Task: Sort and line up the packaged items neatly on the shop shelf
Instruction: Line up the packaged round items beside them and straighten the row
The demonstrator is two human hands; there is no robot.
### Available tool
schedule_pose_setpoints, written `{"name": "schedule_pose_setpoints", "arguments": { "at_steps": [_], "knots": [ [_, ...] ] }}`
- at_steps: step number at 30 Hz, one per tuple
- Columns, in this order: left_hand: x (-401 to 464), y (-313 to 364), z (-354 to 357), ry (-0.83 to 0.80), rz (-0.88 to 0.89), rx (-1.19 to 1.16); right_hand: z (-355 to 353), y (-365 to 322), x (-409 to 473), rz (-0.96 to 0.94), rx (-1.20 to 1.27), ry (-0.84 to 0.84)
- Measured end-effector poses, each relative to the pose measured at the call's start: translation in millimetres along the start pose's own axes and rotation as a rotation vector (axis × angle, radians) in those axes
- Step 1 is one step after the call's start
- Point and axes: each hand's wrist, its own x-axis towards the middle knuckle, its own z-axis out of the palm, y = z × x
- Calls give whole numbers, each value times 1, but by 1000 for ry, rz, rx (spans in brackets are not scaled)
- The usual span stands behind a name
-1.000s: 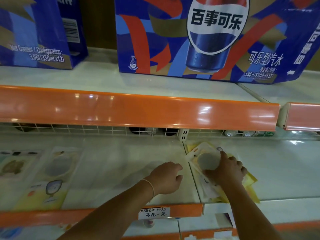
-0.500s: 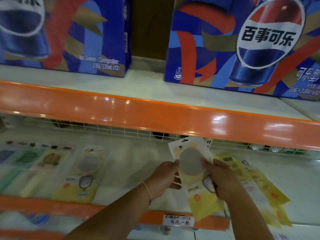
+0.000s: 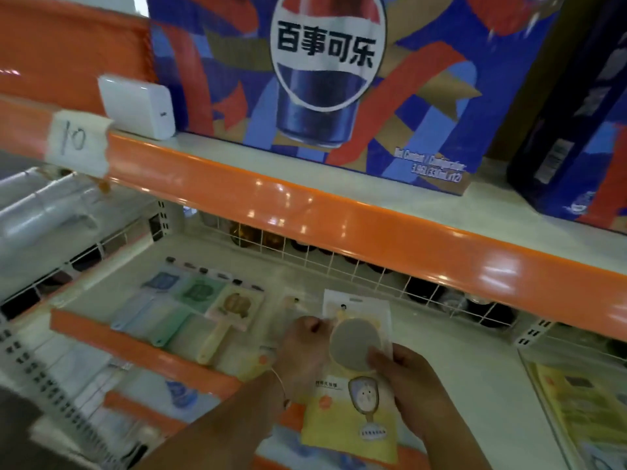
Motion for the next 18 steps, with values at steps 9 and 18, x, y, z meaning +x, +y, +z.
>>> {"name": "schedule_pose_setpoints", "arguments": {
  "at_steps": [9, 18],
  "knots": [
    [17, -31, -66, -177, -151, -48, 64, 7, 2, 19, 120, 54],
    [18, -46, -77, -160, -117, 92, 90, 29, -3, 46, 95, 161]
  ]
}}
